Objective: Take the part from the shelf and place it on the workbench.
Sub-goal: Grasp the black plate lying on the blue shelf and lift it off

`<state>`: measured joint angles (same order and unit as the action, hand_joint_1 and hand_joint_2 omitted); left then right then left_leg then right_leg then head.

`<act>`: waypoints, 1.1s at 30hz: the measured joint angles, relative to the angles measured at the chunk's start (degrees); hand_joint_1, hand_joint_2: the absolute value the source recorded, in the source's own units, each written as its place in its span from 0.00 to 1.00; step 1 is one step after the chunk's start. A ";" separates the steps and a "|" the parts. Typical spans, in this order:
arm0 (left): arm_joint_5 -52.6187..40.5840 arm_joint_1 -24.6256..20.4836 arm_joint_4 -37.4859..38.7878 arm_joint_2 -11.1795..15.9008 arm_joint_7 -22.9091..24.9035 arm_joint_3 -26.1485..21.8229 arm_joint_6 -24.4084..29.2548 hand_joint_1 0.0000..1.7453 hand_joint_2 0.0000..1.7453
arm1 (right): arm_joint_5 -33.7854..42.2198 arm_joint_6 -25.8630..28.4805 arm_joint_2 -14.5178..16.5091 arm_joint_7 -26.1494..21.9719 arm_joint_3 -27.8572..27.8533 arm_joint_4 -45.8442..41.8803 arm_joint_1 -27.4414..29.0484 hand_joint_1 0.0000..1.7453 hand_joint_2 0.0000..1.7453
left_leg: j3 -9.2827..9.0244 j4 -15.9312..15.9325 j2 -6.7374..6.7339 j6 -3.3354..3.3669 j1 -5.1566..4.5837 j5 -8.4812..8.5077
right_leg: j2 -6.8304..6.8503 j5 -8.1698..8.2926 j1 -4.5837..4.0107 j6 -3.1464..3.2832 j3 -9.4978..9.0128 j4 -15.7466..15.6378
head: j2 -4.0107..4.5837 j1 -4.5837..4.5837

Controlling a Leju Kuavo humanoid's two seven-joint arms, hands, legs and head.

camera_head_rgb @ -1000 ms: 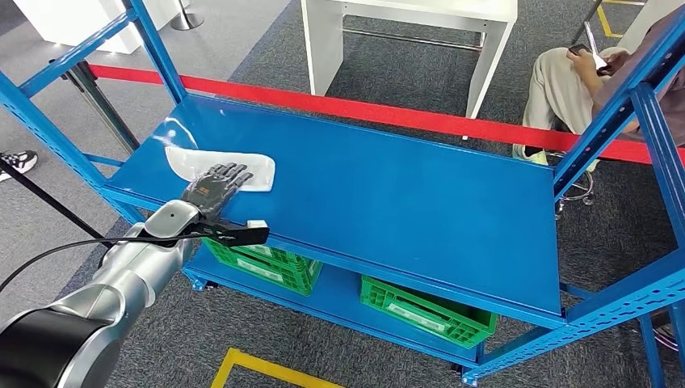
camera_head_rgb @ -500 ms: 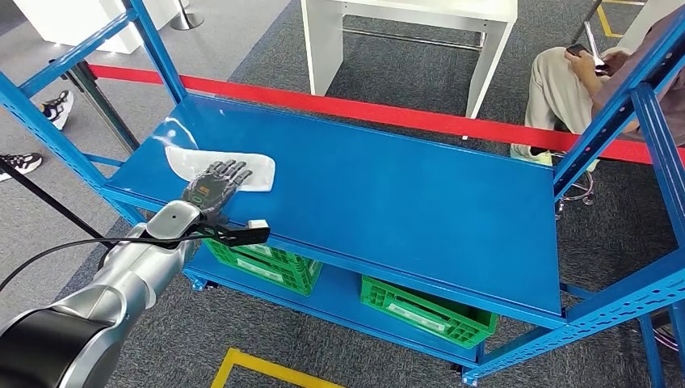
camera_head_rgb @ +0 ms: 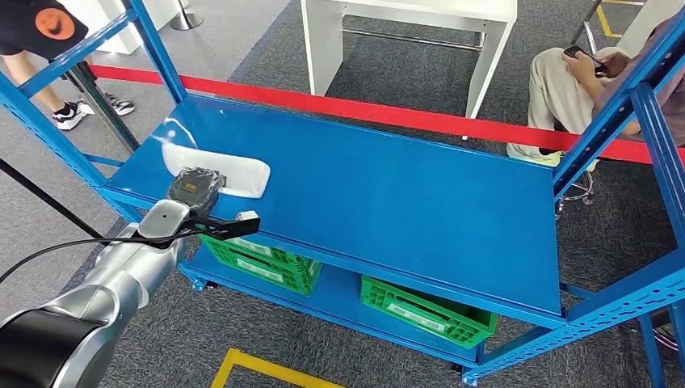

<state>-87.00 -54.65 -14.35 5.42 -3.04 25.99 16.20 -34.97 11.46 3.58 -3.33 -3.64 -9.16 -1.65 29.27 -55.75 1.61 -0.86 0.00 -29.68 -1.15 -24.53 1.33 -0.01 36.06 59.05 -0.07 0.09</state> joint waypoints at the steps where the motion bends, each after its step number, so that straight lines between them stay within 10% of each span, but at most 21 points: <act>1: 0.20 0.05 0.01 0.31 0.27 -0.07 -0.02 1.00 1.00 | -0.20 -0.06 -0.01 -0.02 0.01 0.00 0.01 0.00 0.00 | 0.00 0.00 0.00 0.00 0.00 -0.01 | -0.01 0.00 0.00 0.00 -0.01 0.00 | 0.00 0.01; 17: 4.55 1.62 0.06 3.16 -1.15 -3.33 4.19 1.00 1.00 | -1.91 -0.58 -0.15 -0.37 0.03 0.00 0.00 0.00 0.00 | -0.16 0.00 0.00 0.01 0.00 -0.01 | 0.01 0.00 0.00 0.00 -0.14 0.00 | 0.00 0.00; 27: 23.76 4.05 -0.72 -2.30 -21.21 -15.77 9.75 1.00 1.00 | -2.62 -0.67 -0.11 -0.48 0.03 0.00 -0.10 0.00 0.00 | -0.18 -0.01 0.04 0.02 -0.02 -0.02 | 0.09 -0.01 0.01 -0.03 -0.17 -0.09 | 0.00 0.00; 33: 37.93 5.11 -4.04 -10.13 -34.99 -21.81 -0.51 1.00 1.00 | -1.94 -0.69 -0.03 0.28 -0.22 0.00 -0.31 0.00 0.00 | -0.18 -0.03 0.25 0.12 -0.08 -0.06 | 0.30 -0.03 0.06 -0.06 -0.25 -0.17 | 0.00 0.01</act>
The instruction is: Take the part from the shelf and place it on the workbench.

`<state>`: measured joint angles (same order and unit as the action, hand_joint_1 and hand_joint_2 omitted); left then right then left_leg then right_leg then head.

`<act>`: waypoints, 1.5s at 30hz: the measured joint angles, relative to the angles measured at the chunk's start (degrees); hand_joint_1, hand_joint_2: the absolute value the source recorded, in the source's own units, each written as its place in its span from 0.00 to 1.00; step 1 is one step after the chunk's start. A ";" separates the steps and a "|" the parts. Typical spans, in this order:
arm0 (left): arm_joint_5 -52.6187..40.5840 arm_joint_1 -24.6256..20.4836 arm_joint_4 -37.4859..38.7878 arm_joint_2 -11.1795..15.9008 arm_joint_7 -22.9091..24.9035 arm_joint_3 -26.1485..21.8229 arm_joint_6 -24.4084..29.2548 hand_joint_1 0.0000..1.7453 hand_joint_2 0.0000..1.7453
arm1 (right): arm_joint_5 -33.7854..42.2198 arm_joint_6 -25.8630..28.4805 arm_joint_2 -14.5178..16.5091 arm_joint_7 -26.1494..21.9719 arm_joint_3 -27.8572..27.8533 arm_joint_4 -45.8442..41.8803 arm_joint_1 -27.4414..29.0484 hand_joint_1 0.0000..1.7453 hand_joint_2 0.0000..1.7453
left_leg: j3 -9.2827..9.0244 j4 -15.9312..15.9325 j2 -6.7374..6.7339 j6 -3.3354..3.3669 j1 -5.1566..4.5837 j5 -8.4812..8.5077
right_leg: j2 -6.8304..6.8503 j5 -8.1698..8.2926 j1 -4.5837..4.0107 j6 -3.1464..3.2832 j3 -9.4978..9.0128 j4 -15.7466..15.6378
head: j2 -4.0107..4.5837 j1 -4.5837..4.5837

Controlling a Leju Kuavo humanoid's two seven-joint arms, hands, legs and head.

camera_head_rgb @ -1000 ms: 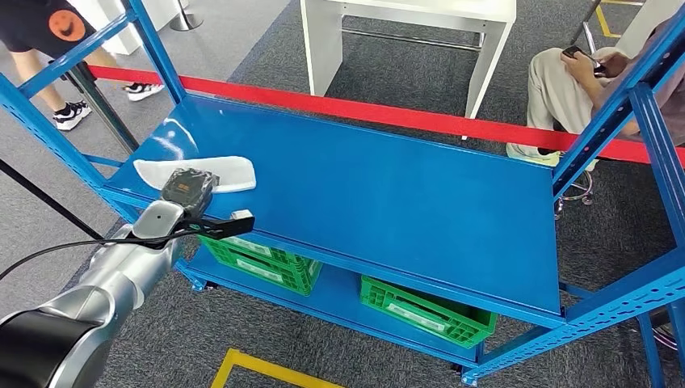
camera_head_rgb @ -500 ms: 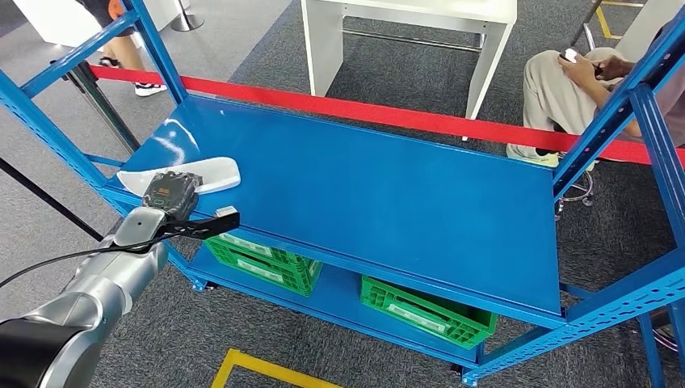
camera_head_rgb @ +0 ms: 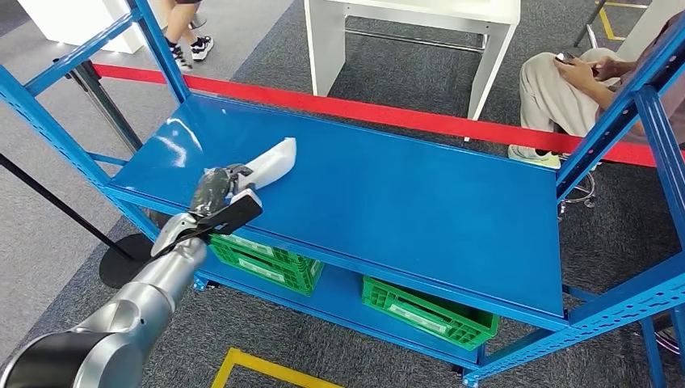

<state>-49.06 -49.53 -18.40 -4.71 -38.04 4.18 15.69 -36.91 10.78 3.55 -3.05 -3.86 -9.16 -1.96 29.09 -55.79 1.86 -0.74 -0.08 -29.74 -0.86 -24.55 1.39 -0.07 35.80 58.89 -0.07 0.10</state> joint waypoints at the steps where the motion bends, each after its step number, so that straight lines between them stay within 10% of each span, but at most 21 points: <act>1: 3.32 0.72 -1.68 -1.50 -1.06 0.31 -2.38 1.00 1.00 | 0.17 0.00 0.03 0.04 -0.15 0.00 -0.08 0.00 0.00 | 0.00 0.00 0.01 0.02 -0.01 -0.01 | 0.01 0.00 0.01 -0.01 -0.02 -0.01 | 0.00 0.00; 8: 28.94 7.65 -16.52 -7.13 -1.90 13.67 -10.39 1.00 1.00 | 0.39 0.07 0.12 0.08 -1.25 0.00 -0.06 0.00 0.00 | 0.00 0.00 -0.06 0.23 -0.07 -0.15 | -0.01 -0.07 0.06 -0.12 -0.02 -0.04 | 0.00 0.02; 19: 45.32 22.96 -49.12 -7.15 -1.63 38.99 -12.48 1.00 1.00 | -0.50 0.61 0.49 -0.19 -2.37 0.00 0.29 0.00 0.00 | 0.07 0.01 -0.14 0.48 -0.09 -0.35 | -0.02 -0.25 0.08 -0.37 -0.03 -0.07 | 0.00 0.02; 29: 43.96 27.96 -64.42 -4.90 -2.00 44.19 -10.72 1.00 1.00 | -1.25 0.61 0.63 -0.19 -2.37 0.00 0.31 0.00 0.00 | 0.02 0.01 -0.15 0.49 -0.09 -0.37 | -0.01 -0.27 0.09 -0.40 -0.10 -0.07 | 0.00 0.01; 45: 46.01 28.40 -64.15 -5.89 -1.62 44.28 -11.93 1.00 1.00 | -2.02 0.60 0.82 0.07 -2.39 0.00 0.23 0.00 0.00 | -0.01 0.01 -0.15 0.50 -0.10 -0.37 | -0.01 -0.27 0.09 -0.40 -0.12 -0.09 | 0.00 0.01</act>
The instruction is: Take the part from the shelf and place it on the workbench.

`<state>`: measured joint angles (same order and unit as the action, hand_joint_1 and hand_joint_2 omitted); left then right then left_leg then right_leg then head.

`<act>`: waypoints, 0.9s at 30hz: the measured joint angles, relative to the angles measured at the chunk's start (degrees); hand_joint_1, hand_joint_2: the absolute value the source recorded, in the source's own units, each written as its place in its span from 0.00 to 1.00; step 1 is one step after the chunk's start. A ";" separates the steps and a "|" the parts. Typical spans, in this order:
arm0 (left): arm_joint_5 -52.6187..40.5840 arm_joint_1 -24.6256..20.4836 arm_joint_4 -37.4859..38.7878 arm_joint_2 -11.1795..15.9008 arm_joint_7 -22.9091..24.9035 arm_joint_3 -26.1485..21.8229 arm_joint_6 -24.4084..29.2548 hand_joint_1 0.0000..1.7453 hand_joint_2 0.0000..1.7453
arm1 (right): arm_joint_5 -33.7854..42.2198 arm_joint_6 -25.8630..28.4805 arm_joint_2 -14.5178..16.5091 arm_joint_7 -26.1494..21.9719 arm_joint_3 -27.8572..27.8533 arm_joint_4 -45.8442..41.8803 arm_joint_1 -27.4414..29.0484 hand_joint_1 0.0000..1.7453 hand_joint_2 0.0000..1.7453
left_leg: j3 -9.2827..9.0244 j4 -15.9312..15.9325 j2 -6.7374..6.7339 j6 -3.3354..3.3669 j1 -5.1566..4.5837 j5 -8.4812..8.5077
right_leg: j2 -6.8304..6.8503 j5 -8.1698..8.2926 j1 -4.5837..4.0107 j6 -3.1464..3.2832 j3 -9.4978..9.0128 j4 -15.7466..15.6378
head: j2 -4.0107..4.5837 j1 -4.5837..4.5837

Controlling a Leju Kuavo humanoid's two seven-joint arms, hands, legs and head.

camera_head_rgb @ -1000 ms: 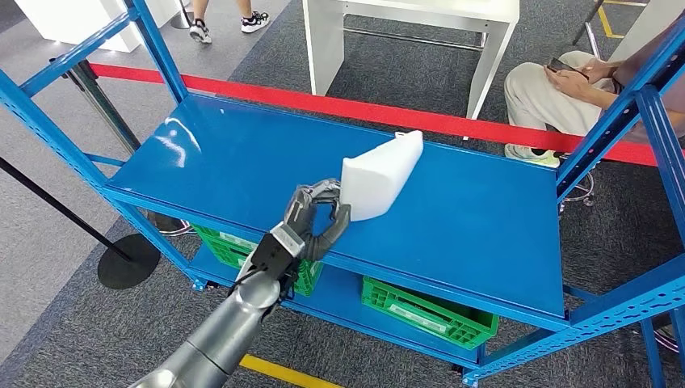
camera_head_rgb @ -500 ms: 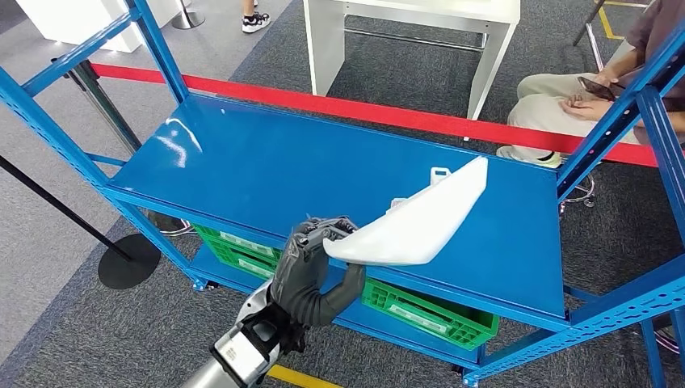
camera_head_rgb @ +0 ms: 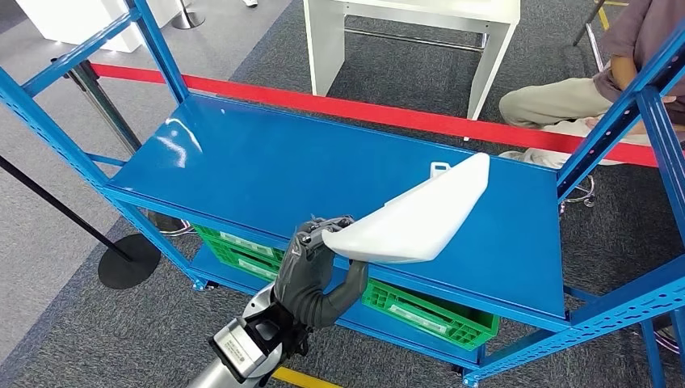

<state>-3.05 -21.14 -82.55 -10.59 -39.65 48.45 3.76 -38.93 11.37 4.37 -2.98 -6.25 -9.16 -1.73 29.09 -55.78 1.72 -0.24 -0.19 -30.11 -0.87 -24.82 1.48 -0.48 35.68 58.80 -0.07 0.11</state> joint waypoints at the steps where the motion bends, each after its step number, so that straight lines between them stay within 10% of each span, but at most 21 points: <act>1: 0.01 0.00 0.02 -0.02 0.01 -0.03 0.00 1.00 1.00 | -0.03 -0.02 0.00 -0.02 0.00 -0.01 0.00 0.00 0.00 | 0.00 0.00 0.00 0.00 0.00 0.00 | 0.00 0.00 0.00 0.00 0.00 0.00 | 0.00 0.00; 10: -0.98 0.21 0.08 -0.18 0.35 -0.19 -1.05 1.00 1.00 | -0.11 -0.18 0.08 -0.05 -0.10 -0.01 0.00 0.00 0.00 | 0.04 -0.17 -0.01 0.06 -0.08 -0.07 | 0.00 0.06 0.16 -0.16 -0.02 -0.10 | 0.00 0.00; 14: -1.37 0.33 0.00 -0.80 0.78 -0.66 -2.02 1.00 1.00 | -0.31 -0.18 0.47 0.03 -0.35 -0.02 -0.02 0.00 0.00 | -0.39 0.75 -0.20 1.30 -0.24 0.75 | 0.04 0.60 0.44 -1.18 -0.39 -0.90 | 0.00 0.38; 18: -1.69 0.50 -0.07 -1.34 1.08 -0.94 -2.48 1.00 1.00 | -0.63 -0.18 0.39 0.04 -0.45 -0.02 -0.05 0.00 0.00 | -1.54 3.13 -0.64 2.26 0.40 2.50 | 0.31 -4.22 0.30 -1.88 3.36 7.60 | 0.00 -0.12; 21: -2.13 0.86 -0.02 -1.34 1.57 -0.98 -2.98 1.00 1.00 | -0.80 -0.10 0.15 0.09 -0.54 -0.02 0.01 0.00 0.00 | -1.26 2.62 -0.74 1.99 0.60 2.34 | 0.36 -5.80 0.60 -2.68 5.88 13.81 | 0.00 -0.26; 24: -2.33 0.94 0.02 -1.37 1.85 -1.00 -3.14 1.00 1.00 | -0.97 0.08 0.07 0.08 -0.62 -0.05 -0.17 0.00 0.00 | -0.54 0.68 -0.61 0.53 1.14 1.25 | 0.26 -1.98 1.24 -3.69 0.68 4.59 | 0.00 -0.41; 27: -2.67 1.01 0.02 -1.49 2.04 -1.13 -3.27 1.00 1.00 | -1.08 0.25 0.23 -0.02 -0.71 -0.13 -0.43 0.00 0.00 | 0.92 -1.54 -0.27 -0.64 1.02 0.25 | -0.36 -1.84 1.20 -2.33 -0.62 1.95 | 0.00 -0.46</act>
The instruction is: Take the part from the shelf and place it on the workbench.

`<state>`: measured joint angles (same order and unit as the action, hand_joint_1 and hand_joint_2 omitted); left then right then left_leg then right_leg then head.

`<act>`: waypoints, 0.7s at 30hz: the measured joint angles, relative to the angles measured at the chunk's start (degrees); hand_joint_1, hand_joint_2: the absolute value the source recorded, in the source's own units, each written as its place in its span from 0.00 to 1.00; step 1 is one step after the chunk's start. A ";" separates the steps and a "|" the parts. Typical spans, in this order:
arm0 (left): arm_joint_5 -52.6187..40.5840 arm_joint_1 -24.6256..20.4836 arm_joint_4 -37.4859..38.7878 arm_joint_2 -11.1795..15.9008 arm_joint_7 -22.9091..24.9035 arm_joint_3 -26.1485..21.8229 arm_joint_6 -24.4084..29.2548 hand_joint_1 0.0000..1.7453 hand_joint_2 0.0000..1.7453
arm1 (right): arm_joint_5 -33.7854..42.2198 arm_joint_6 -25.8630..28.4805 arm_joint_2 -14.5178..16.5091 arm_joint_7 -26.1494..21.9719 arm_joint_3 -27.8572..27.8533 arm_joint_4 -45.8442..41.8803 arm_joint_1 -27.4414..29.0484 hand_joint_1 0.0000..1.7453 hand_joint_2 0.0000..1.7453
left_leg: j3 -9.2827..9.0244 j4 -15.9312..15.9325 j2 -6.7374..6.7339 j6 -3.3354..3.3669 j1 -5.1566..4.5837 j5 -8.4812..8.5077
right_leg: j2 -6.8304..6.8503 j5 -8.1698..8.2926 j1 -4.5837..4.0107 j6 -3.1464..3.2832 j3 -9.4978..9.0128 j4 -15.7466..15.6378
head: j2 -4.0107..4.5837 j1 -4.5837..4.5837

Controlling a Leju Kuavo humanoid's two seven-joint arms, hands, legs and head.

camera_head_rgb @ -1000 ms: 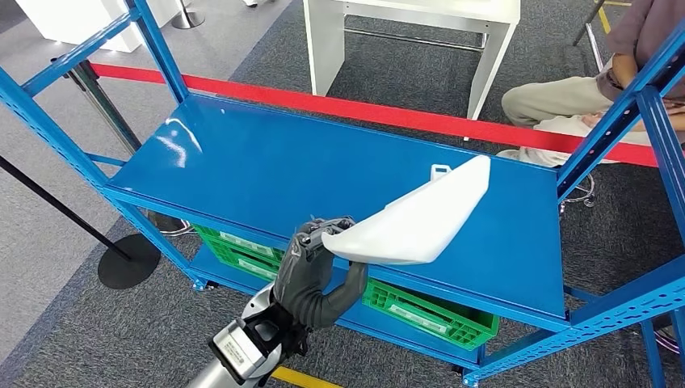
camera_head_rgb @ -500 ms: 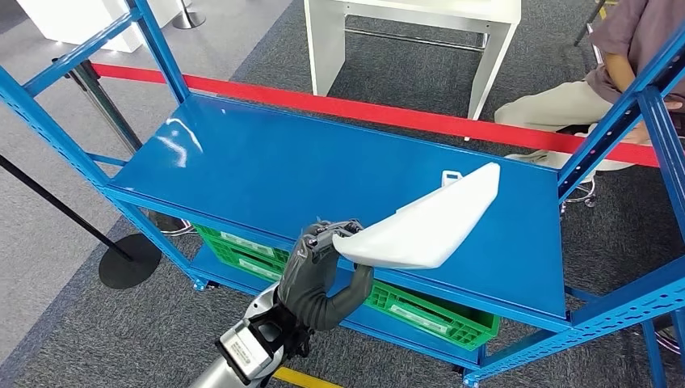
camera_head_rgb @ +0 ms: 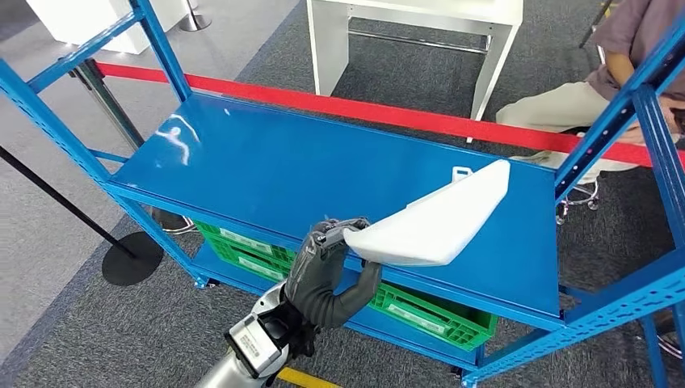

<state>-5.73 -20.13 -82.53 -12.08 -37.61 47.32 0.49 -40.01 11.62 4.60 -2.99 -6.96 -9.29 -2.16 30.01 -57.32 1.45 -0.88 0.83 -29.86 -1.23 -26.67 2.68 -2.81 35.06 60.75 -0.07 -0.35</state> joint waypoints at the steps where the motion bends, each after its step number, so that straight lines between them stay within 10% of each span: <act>1: -0.17 0.05 0.00 -0.02 0.08 -0.04 -0.11 1.00 1.00 | -0.05 0.05 -0.02 -0.05 -0.03 -0.02 -0.01 0.00 0.00 | 0.20 -0.22 0.11 -0.07 0.11 -0.01 | 0.01 0.06 -0.03 0.80 0.26 0.15 | 0.00 0.15; 4: -0.60 0.13 0.00 0.04 0.25 -0.26 -0.48 1.00 1.00 | -0.17 0.09 0.02 -0.14 -0.05 -0.02 -0.07 0.00 0.00 | 1.33 -2.52 -0.42 -0.36 0.32 -2.04 | 0.35 0.47 -0.14 2.09 0.85 0.28 | 0.00 0.65; 9: -0.95 0.32 0.00 0.21 0.34 -0.44 -0.92 1.00 1.00 | -0.58 0.21 -0.02 -0.30 -0.08 -0.02 0.01 0.00 0.00 | 6.88 -16.26 -0.89 -0.15 0.28 -9.30 | 1.20 1.71 -0.87 3.17 2.59 0.28 | 0.00 1.17; 14: -1.33 0.37 -0.05 0.17 0.37 -0.51 -1.08 1.00 1.00 | -0.74 0.27 0.04 -0.35 -0.10 -0.03 -0.02 0.00 0.00 | -2.04 -1.37 -1.14 1.76 -0.89 -3.56 | 1.29 3.44 -1.26 2.46 3.64 0.12 | 0.00 1.13; 18: -1.37 0.38 -0.08 0.09 0.39 -0.64 -1.37 1.00 1.00 | -0.94 0.30 0.27 -0.38 -0.11 -0.01 0.07 0.00 0.00 | -1.58 0.28 -1.20 2.10 -1.38 -1.38 | 1.32 4.57 -0.75 0.85 3.84 -0.71 | 0.00 1.37; 21: -1.40 0.38 -0.07 0.00 0.40 -0.66 -1.61 1.00 1.00 | -1.02 0.28 0.18 -0.39 -0.11 0.00 0.15 0.00 0.00 | 0.04 0.85 -1.45 2.92 -1.18 0.82 | 1.25 -2.02 -0.80 0.48 5.78 5.26 | 0.00 0.88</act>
<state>-7.13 -19.75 -82.60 -12.09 -37.21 46.66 -1.12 -41.03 11.90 4.78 -3.39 -7.07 -9.29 -2.00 30.05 -56.47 0.00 2.04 -0.35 -29.04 0.02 -28.69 1.88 -2.32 40.84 66.01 -0.07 0.53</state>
